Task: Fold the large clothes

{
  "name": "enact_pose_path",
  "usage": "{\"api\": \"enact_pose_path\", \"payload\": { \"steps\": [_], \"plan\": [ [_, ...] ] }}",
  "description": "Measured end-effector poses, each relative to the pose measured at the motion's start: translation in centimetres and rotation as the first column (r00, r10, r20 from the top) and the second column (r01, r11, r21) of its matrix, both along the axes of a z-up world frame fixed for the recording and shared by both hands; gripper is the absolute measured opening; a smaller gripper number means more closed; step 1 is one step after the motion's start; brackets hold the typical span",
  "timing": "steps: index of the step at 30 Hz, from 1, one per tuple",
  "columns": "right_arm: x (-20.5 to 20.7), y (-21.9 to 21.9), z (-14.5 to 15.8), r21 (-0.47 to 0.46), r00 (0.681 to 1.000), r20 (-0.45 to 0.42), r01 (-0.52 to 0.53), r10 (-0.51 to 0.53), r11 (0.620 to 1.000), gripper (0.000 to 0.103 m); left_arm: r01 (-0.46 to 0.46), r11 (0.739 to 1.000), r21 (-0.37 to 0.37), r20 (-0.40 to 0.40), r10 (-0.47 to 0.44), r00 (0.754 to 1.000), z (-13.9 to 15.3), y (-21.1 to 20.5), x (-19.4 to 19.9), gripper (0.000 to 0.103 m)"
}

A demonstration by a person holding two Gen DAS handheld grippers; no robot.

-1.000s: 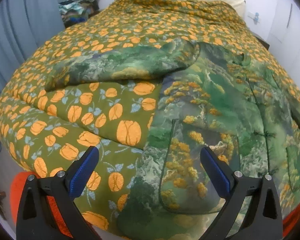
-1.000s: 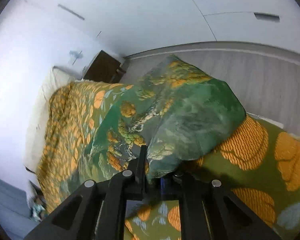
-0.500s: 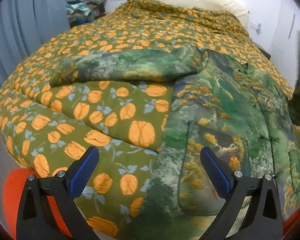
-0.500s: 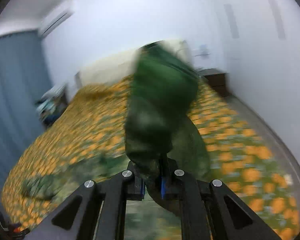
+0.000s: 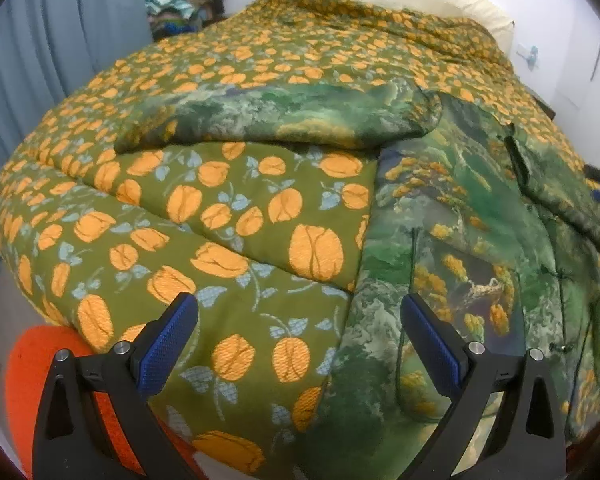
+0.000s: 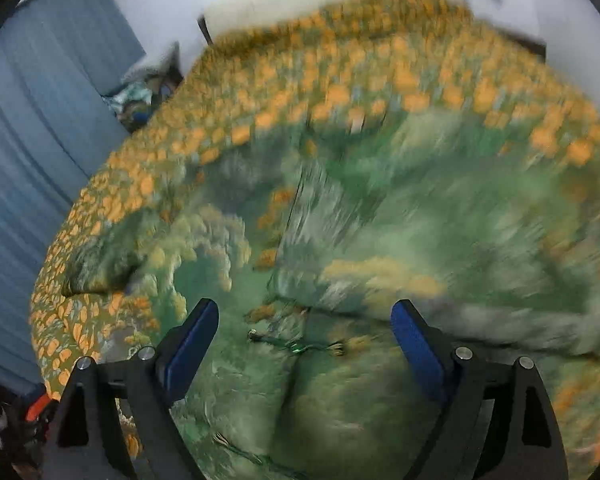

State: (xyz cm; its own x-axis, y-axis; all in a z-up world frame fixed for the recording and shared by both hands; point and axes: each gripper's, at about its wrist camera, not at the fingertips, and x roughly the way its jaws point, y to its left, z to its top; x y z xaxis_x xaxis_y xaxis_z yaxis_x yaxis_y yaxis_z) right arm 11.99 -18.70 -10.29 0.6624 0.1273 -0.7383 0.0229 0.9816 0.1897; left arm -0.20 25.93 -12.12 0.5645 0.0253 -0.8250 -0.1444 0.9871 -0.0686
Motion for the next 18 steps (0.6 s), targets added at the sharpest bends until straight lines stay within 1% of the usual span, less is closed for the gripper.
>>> {"api": "enact_pose_path", "payload": {
  "steps": [2,3,4,6,7,8,9,10,11,12,13,15,18],
  "plan": [
    [0.0,-1.3,1.6,-0.081,0.999,0.034,0.028,-0.025,0.996,0.091,0.009,1.000,-0.006,-0.009,-0.009,1.000,-0.2,-0.4,0.3,0.101],
    [0.7,-1.7,1.8,-0.123,0.999,0.027,0.045,-0.042,0.991,0.091,0.015,1.000,-0.004,-0.013,-0.015,1.000,-0.3,-0.6,0.3,0.101],
    [1.4,-2.4,1.1,-0.158,0.998,0.005,0.061,-0.061,0.985,0.091,0.027,1.000,0.002,-0.017,-0.027,0.999,-0.3,-0.9,0.4,0.101],
    [2.3,-3.6,-0.8,-0.192,0.994,-0.043,0.090,-0.100,0.977,0.091,0.052,0.998,0.019,-0.021,-0.052,0.998,-0.4,-1.5,0.3,0.101],
    [3.0,-4.3,-2.7,-0.191,0.988,-0.093,0.101,-0.121,0.976,0.091,0.063,0.998,0.025,-0.025,-0.062,0.998,-0.5,-1.6,0.2,0.102],
    [3.1,-4.7,-3.9,-0.179,0.983,-0.134,0.102,-0.127,0.979,0.091,0.078,0.996,0.034,-0.035,-0.077,0.996,-0.7,-1.8,0.1,0.102],
    [3.5,-5.1,-6.2,-0.158,0.968,-0.216,0.097,-0.131,0.983,0.091,0.086,0.996,0.039,-0.042,-0.085,0.996,-0.8,-1.8,0.0,0.102],
    [3.4,-5.2,-7.1,-0.159,0.959,-0.252,0.093,-0.132,0.983,0.091,0.094,0.995,0.044,-0.052,-0.092,0.994,-1.0,-1.8,0.0,0.102],
    [3.0,-4.8,-7.5,-0.175,0.959,-0.251,0.089,-0.132,0.980,0.092,0.097,0.994,0.046,-0.059,-0.094,0.994,-1.1,-1.8,-0.1,0.102],
    [2.5,-4.3,-7.2,-0.185,0.965,-0.233,0.077,-0.120,0.980,0.092,0.098,0.994,0.044,-0.064,-0.095,0.993,-1.2,-1.7,-0.2,0.102],
    [1.9,-3.8,-6.8,-0.178,0.968,-0.233,0.056,-0.098,0.982,0.092,0.097,0.994,0.039,-0.069,-0.095,0.993,-1.2,-1.6,-0.1,0.102],
    [0.3,-2.6,-5.5,-0.154,0.973,-0.223,0.022,-0.057,0.988,0.091,0.094,0.995,0.033,-0.079,-0.092,0.993,-1.3,-1.6,0.0,0.102],
    [-3.3,-0.8,-2.9,-0.154,0.988,-0.153,-0.001,-0.023,0.988,0.091,0.097,0.994,0.043,-0.077,-0.093,0.993,-1.2,-1.9,-0.1,0.102]
  ]
}}
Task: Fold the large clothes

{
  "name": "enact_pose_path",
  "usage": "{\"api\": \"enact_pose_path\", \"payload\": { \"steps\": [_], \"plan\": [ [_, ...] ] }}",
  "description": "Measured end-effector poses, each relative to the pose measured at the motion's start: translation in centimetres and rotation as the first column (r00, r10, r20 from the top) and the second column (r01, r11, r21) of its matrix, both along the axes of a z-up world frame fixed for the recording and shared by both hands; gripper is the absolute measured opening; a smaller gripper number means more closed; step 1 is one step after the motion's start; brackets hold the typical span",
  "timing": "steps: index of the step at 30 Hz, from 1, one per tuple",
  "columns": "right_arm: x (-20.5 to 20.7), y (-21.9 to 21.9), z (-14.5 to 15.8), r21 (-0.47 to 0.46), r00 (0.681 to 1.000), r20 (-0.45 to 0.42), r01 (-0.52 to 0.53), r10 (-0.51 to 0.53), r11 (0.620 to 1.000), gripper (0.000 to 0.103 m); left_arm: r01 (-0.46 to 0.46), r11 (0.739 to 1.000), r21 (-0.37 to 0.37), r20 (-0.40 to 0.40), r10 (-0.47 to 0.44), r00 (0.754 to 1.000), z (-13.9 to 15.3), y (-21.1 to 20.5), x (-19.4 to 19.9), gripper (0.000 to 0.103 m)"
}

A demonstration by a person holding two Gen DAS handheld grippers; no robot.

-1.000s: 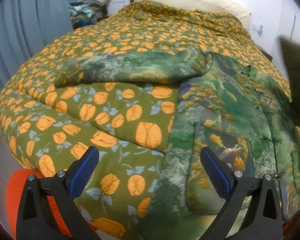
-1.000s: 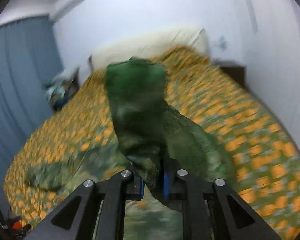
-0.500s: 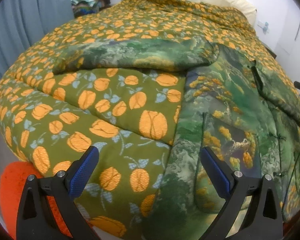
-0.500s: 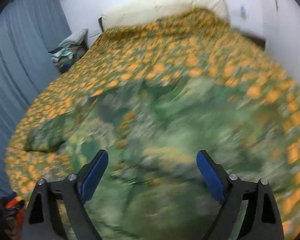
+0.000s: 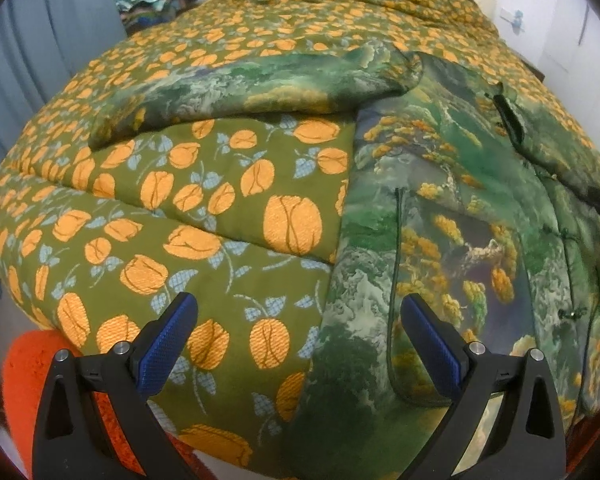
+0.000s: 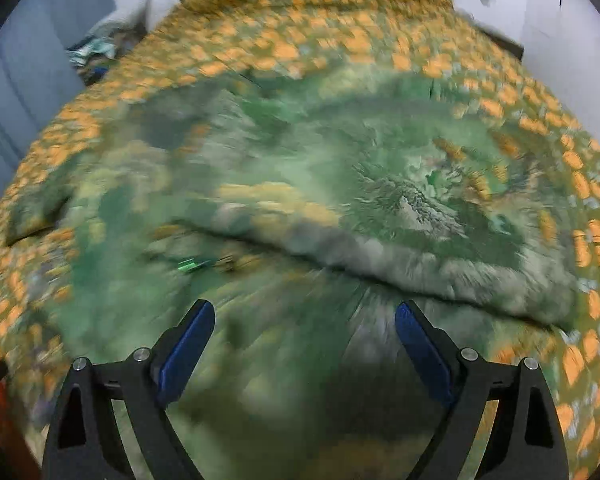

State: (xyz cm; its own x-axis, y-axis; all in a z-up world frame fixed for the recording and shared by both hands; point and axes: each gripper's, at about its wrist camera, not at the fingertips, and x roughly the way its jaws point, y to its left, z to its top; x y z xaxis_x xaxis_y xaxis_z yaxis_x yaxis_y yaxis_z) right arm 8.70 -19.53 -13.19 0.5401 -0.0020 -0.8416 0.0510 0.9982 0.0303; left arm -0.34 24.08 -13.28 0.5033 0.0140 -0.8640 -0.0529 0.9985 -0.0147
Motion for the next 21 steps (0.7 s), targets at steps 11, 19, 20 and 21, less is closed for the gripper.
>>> {"api": "enact_pose_path", "payload": {
  "steps": [11,19,20,21],
  "plan": [
    [-13.2,7.2,0.0,-0.027,0.993,0.108,-0.035,0.037,0.999,0.091,0.035,0.997,-0.069,0.022,-0.034,0.999,1.8,1.3,0.2,0.102],
    [-16.9,7.8,0.3,-0.064,0.986,0.154,-0.051,0.060,0.997,0.091,-0.085,0.910,-0.405,-0.030,0.080,0.996,1.7,12.1,10.5,0.102],
    [-17.0,7.9,0.3,-0.067,0.986,0.157,-0.046,0.056,0.997,0.091,-0.153,0.884,-0.441,-0.064,0.139,0.988,0.6,13.8,12.1,0.102],
    [-17.0,7.9,0.4,-0.068,0.986,0.158,-0.043,0.053,0.997,0.091,-0.225,0.853,-0.470,-0.095,0.205,0.974,-0.5,15.5,13.6,0.102]
  ]
}}
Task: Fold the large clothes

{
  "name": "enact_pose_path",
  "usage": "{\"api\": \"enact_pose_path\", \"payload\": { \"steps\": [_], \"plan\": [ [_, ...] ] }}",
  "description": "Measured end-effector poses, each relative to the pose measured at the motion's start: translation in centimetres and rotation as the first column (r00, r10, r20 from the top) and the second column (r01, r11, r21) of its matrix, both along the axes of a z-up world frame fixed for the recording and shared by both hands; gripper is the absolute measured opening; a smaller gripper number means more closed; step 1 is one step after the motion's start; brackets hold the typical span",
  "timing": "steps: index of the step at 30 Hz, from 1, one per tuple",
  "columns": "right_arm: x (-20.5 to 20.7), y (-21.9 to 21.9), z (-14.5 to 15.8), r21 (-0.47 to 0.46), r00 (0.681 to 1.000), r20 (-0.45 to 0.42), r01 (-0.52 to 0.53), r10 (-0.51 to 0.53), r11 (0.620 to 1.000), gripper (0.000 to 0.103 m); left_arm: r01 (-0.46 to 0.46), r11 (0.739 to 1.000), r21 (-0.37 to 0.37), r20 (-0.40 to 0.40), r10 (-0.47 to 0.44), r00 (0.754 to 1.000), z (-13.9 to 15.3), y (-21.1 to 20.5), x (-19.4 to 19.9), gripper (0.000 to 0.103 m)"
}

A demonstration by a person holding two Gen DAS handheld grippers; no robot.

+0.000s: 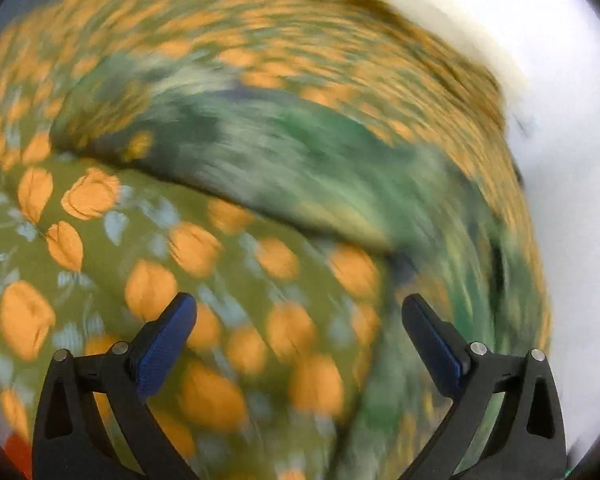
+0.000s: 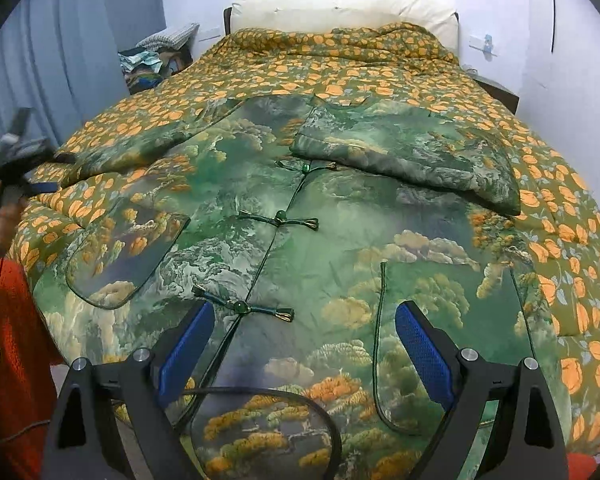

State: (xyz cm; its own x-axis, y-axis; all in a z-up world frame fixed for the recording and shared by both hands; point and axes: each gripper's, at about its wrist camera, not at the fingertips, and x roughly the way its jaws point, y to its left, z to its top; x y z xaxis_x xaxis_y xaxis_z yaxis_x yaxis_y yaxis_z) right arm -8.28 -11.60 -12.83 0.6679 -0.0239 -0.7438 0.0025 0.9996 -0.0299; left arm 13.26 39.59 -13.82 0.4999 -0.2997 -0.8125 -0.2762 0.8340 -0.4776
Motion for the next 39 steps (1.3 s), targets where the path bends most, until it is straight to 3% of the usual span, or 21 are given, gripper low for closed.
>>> {"api": "enact_pose_path", "payload": {
  "steps": [4,6,8,10,12,14,16,18,21,23,24,25,27,30,32,33,34,36,37,39],
  "plan": [
    [-0.1,0.6,0.0,-0.018,1.000,-0.001,-0.014,0.014,1.000,0.091,-0.230,0.972,-0.042,-0.061,0.227,0.972,-3.4,5.6,4.1,0.101],
    [-0.3,0.9,-0.2,-0.031,1.000,-0.011,-0.028,0.027,0.999,0.091,-0.294,0.955,-0.046,-0.062,0.291,0.955,-4.1,7.2,5.3,0.101],
    [-0.6,1.2,-0.6,-0.047,0.999,-0.023,-0.033,0.032,0.998,0.091,-0.333,0.942,-0.043,-0.056,0.331,0.942,-4.4,8.0,6.1,0.091],
    [-0.8,1.3,-1.1,-0.054,0.999,-0.034,-0.031,0.029,0.998,0.091,-0.368,0.930,-0.023,-0.050,0.366,0.929,-4.5,8.5,6.6,0.041],
    [-0.8,1.3,-1.4,-0.042,0.999,-0.035,-0.025,0.024,0.999,0.091,-0.375,0.927,-0.009,-0.035,0.374,0.927,-4.2,8.7,6.7,0.018],
    [-0.8,1.3,-1.3,-0.037,1.000,-0.022,-0.023,0.022,0.999,0.091,-0.354,0.934,0.042,0.019,0.353,0.935,-2.3,7.9,6.6,0.013],
    [-1.0,1.3,-0.8,-0.032,1.000,0.006,-0.020,0.020,0.999,0.091,-0.286,0.942,0.177,0.111,0.270,0.956,1.6,5.0,6.7,0.012],
    [-1.1,1.0,-0.3,-0.016,0.999,0.039,-0.014,0.015,1.000,0.091,-0.211,0.931,0.298,0.209,0.152,0.966,6.3,1.3,7.1,0.012],
    [-1.4,0.3,0.3,0.013,0.996,0.085,0.002,-0.004,1.000,0.091,-0.098,0.889,0.448,0.357,-0.077,0.931,14.2,-6.4,6.9,0.012],
    [-1.6,-0.3,0.6,0.036,0.995,0.102,0.015,-0.019,0.999,0.091,-0.020,0.842,0.540,0.432,-0.256,0.865,18.7,-13.2,5.6,0.012],
    [-1.6,-0.5,0.7,0.042,0.994,0.107,0.021,-0.026,0.999,0.091,0.018,0.805,0.593,0.458,-0.355,0.815,20.5,-17.5,4.6,0.012],
    [-1.8,-0.8,0.9,0.050,0.993,0.115,0.030,-0.036,0.998,0.091,0.039,0.778,0.627,0.467,-0.415,0.780,21.4,-20.2,3.5,0.012],
    [-2.2,-1.6,1.3,0.066,0.989,0.133,0.052,-0.060,0.996,0.091,0.092,0.696,0.712,0.464,-0.565,0.682,21.9,-27.7,1.0,0.012],
    [-2.7,-2.7,1.6,0.085,0.984,0.152,0.086,-0.098,0.993,0.091,0.181,0.600,0.779,0.396,-0.695,0.599,19.5,-35.7,-1.7,0.013],
    [-3.1,-3.4,1.8,0.098,0.980,0.160,0.108,-0.123,0.989,0.091,0.264,0.513,0.817,0.301,-0.769,0.564,15.8,-40.4,-3.3,0.020],
    [-3.3,-3.8,1.9,0.106,0.978,0.161,0.118,-0.134,0.987,0.091,0.318,0.439,0.840,0.217,-0.810,0.545,12.9,-43.0,-4.0,0.032],
    [-3.4,-4.2,1.9,0.114,0.976,0.162,0.126,-0.144,0.985,0.091,0.345,0.381,0.858,0.150,-0.828,0.541,10.8,-44.4,-4.5,0.062],
    [-3.7,-4.8,2.1,0.123,0.973,0.166,0.143,-0.162,0.982,0.091,0.366,0.281,0.887,0.038,-0.835,0.549,6.9,-46.0,-5.9,0.090],
    [-3.8,-5.1,2.1,0.124,0.972,0.166,0.149,-0.169,0.981,0.091,0.374,0.244,0.895,0.003,-0.840,0.543,5.4,-46.1,-6.9,0.092],
    [-3.9,-5.5,2.2,0.130,0.969,0.168,0.160,-0.181,0.979,0.091,0.414,0.198,0.888,-0.045,-0.860,0.508,4.0,-45.6,-8.4,0.092]
  ]
}}
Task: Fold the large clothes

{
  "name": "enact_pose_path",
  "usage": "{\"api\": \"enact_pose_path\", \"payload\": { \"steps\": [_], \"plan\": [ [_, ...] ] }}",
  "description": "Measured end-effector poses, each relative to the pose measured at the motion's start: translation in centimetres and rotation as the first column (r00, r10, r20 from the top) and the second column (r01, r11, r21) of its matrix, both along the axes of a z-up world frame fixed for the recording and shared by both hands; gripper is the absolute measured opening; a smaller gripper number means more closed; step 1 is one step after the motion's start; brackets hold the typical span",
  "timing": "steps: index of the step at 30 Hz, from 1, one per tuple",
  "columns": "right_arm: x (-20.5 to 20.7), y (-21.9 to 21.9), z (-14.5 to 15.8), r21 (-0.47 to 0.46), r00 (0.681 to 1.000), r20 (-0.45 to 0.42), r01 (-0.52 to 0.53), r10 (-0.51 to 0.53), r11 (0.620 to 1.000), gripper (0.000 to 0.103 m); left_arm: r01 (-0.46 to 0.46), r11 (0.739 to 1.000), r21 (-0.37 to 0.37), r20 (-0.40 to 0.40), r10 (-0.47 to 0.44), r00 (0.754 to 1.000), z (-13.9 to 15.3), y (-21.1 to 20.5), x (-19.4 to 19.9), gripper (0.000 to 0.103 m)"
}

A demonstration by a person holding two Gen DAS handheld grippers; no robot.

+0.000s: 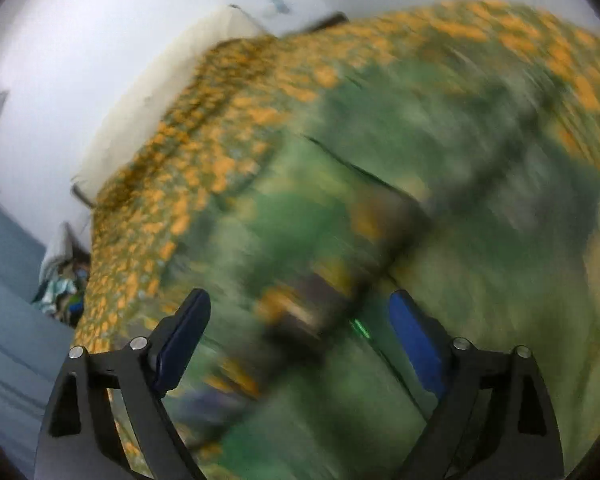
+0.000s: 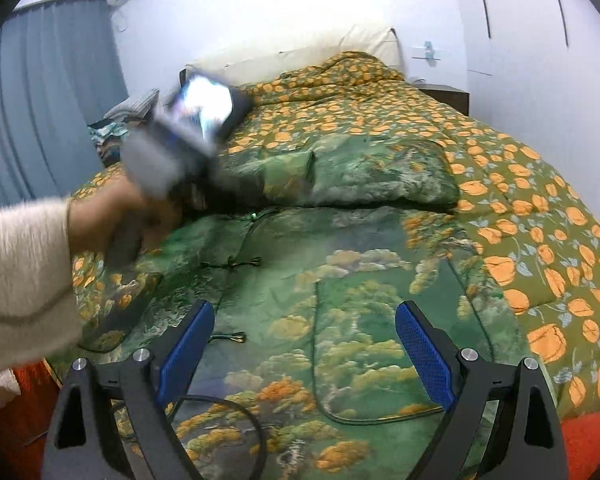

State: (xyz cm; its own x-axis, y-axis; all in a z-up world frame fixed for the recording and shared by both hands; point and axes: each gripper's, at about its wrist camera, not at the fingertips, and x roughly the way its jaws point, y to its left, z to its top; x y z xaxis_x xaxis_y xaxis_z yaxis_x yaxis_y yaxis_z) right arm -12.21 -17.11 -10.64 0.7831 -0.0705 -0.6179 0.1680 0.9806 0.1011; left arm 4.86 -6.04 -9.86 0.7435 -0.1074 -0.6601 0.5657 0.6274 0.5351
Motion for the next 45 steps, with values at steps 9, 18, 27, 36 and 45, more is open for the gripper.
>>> {"api": "enact_pose_path", "payload": {
  "steps": [9,18,27,36,45],
  "plan": [
    [3.5,-1.3,1.2,0.046,0.998,-0.054,-0.027,0.029,0.999,0.091,-0.143,0.965,-0.221,-0.122,0.118,0.986,5.2,11.1,1.1,0.102],
    [20.7,0.3,3.5,0.087,0.953,-0.119,-0.269,0.278,0.959,0.087,-0.513,0.814,-0.272,-0.187,0.478,0.858,0.3,19.9,11.3,0.102],
    [34.5,0.8,-8.9,0.153,0.885,-0.357,-0.260,0.298,0.953,0.078,-0.587,0.736,-0.337,-0.330,0.492,0.806,-4.2,21.9,12.7,0.103],
    [23.6,-1.3,-0.5,0.104,0.893,-0.349,-0.264,0.284,0.959,0.079,-0.493,0.792,-0.361,-0.342,0.379,0.860,2.7,23.5,3.1,0.102],
    [10.3,-3.4,-7.9,0.023,0.778,-0.614,-0.153,0.135,0.988,0.085,-0.408,0.903,-0.135,-0.387,0.331,0.861,-4.2,18.0,-5.9,0.102]
  ]
}}
